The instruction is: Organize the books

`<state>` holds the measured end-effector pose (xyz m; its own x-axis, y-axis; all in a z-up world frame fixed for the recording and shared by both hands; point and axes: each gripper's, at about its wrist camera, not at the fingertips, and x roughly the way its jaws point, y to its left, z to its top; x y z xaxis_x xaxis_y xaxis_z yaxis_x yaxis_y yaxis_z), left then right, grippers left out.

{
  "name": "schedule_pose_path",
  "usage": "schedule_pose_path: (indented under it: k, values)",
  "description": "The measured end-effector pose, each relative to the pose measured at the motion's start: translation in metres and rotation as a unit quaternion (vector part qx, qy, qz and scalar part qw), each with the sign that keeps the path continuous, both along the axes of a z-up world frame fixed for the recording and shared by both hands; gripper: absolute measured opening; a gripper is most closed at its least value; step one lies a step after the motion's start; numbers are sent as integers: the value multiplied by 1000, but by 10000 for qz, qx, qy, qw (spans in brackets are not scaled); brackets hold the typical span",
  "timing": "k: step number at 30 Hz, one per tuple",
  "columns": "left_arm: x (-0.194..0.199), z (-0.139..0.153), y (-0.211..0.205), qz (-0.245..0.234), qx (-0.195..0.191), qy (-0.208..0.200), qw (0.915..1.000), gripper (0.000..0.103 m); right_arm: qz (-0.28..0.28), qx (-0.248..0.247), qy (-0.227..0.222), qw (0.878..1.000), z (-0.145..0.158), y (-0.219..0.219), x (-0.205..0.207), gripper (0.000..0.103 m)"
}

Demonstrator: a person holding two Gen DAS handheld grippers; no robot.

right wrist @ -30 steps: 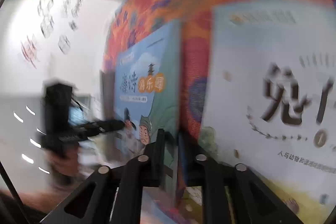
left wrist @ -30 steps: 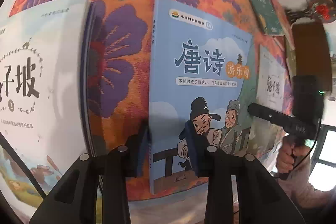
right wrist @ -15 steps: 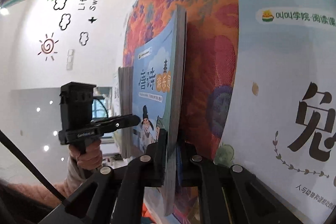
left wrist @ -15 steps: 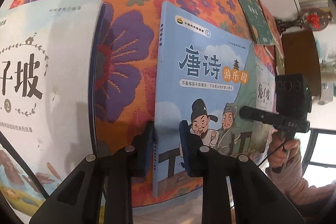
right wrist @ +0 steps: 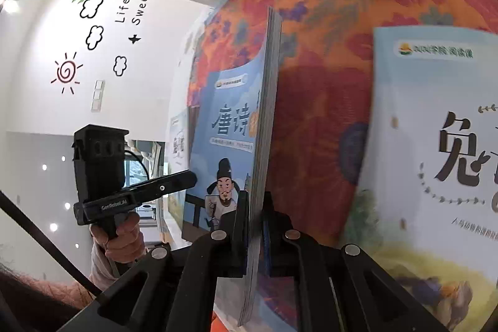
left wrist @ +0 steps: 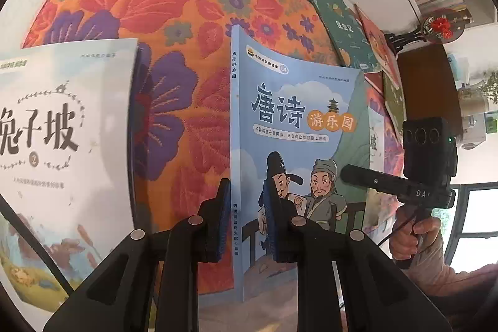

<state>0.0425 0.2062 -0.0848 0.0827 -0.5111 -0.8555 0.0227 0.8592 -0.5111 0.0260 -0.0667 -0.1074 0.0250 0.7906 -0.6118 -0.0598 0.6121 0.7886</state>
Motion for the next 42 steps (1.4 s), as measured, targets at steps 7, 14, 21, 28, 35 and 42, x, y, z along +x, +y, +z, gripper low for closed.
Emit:
schedule_pose_path:
  k: [7,14,21,28,35,42]
  values:
    - [-15,29,17,104,-16,-291,9995,17,38,-48,-147,9999,31,20,-2,7]
    - [-36,62,68,499,229,-631,9965,17,234,199,-150,9994,50,80,-1,7]
    - [-52,69,130,985,553,-704,9911,17,549,389,-29,9977,42,149,1,8]
    - [-56,47,181,1389,754,-712,9849,17,827,325,-27,9960,21,206,10,9]
    - [-54,16,208,1669,638,-522,9825,17,854,128,118,9962,-2,228,16,9]
    - [-56,3,210,1642,678,-368,9834,17,815,-128,337,9960,-18,223,16,11]
